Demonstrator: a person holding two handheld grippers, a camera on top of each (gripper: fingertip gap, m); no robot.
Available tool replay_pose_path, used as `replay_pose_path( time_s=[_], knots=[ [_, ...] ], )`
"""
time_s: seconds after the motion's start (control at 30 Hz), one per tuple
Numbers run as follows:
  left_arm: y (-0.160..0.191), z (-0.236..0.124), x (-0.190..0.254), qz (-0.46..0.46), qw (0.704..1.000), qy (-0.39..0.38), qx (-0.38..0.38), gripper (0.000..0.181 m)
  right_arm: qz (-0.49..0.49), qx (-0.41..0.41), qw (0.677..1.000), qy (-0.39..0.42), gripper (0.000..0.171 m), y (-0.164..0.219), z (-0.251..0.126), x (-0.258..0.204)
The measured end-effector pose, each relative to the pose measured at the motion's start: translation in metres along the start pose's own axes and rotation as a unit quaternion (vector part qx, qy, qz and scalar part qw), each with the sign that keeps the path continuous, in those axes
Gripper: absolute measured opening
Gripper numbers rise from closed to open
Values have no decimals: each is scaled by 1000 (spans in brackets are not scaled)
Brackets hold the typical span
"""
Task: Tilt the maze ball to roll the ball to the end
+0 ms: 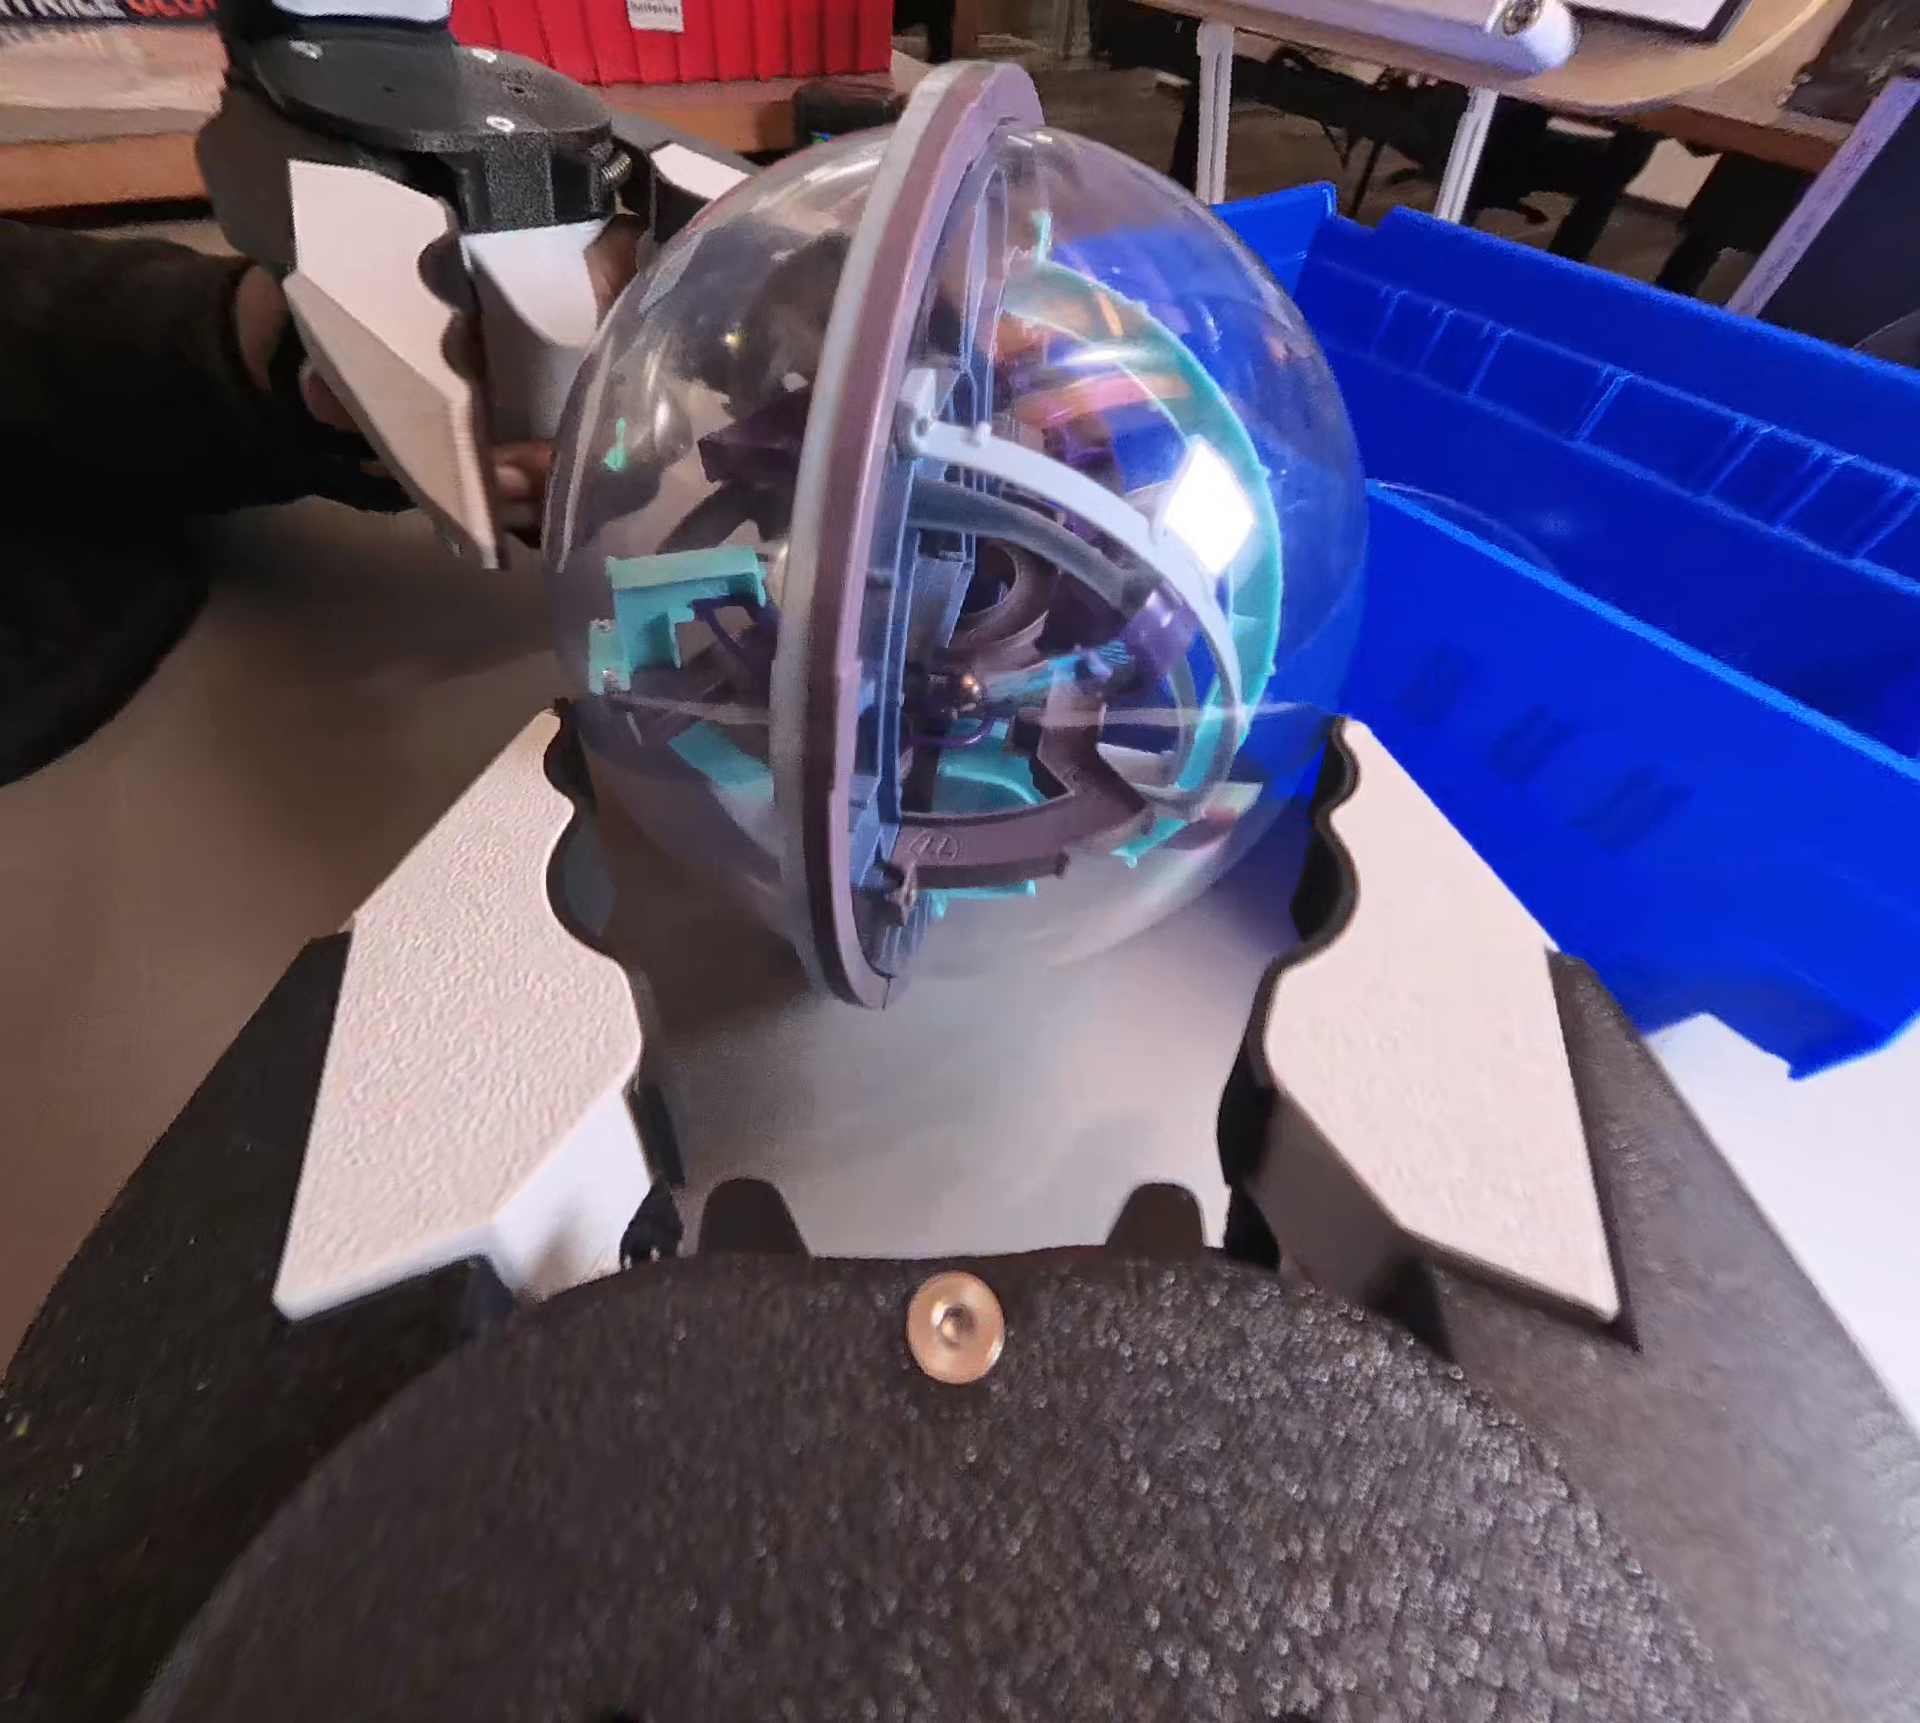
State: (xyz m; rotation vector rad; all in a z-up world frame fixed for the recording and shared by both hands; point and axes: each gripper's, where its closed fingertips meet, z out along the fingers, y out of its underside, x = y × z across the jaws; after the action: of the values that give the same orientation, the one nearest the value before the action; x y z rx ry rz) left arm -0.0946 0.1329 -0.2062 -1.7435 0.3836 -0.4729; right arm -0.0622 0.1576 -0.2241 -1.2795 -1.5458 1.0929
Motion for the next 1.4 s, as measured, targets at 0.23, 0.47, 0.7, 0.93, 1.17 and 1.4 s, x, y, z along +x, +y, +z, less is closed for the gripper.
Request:
replay_pose_path(
  time_s=[0.23,0.47,0.7,0.93,1.17,1.4],
  knots=[
    [4,-7,-5,-19,997,67,34,140,60,23,997,-34,132,2,-2,4],
    [21,-1,-5,60,998,27,5,133,22,29,999,-29,131,2,-2,0],
    [24,-4,-1,135,991,5,9,133,-47,17,999,-9,132,6,-1,-5],
    [39,-5,-4,178,984,-16,-26,133,-129,7,991,23,131,3,-1,-11],
    [43,-4,-5,190,981,-24,-37,133,-142,8,989,30,131,2,-1,-12],
    [48,-3,-4,155,986,-10,-58,132,-130,20,991,26,131,-4,-2,-15]
  ],
)
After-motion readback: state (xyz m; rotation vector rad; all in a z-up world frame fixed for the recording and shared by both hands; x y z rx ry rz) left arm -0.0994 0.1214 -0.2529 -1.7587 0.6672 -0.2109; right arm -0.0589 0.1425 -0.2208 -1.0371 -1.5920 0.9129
